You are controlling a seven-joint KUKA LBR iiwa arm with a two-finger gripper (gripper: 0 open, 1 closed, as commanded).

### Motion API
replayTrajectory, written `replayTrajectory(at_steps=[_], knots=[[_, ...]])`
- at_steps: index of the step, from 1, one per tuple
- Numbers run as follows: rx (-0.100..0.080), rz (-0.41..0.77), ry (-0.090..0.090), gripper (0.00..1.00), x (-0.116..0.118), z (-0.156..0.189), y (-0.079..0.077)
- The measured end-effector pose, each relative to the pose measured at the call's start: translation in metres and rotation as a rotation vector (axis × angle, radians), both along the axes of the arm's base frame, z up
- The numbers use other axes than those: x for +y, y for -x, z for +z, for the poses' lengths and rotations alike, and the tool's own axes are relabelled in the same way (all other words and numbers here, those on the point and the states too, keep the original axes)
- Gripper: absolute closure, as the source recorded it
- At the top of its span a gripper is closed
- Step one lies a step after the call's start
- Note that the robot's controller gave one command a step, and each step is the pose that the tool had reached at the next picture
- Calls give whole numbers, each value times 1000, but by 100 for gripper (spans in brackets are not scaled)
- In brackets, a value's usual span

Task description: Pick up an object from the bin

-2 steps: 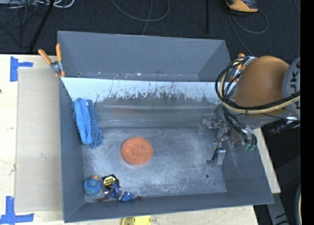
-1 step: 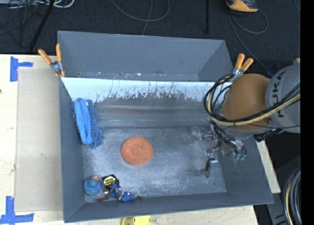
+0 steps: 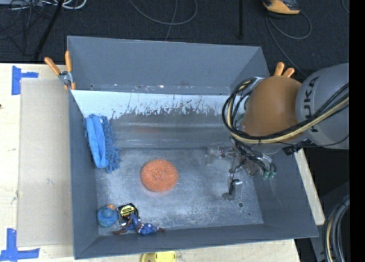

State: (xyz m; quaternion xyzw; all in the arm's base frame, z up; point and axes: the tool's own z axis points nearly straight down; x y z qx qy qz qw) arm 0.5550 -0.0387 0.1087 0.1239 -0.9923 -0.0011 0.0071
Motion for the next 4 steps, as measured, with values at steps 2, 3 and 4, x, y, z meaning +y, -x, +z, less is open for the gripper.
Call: replayTrajectory(at_steps=[2,3,4], knots=[[-14,62,0,0,74,-5,-19],[-18,57,-5,0,85,-28,-49],[-14,113,2,0,115,-27,-37]])
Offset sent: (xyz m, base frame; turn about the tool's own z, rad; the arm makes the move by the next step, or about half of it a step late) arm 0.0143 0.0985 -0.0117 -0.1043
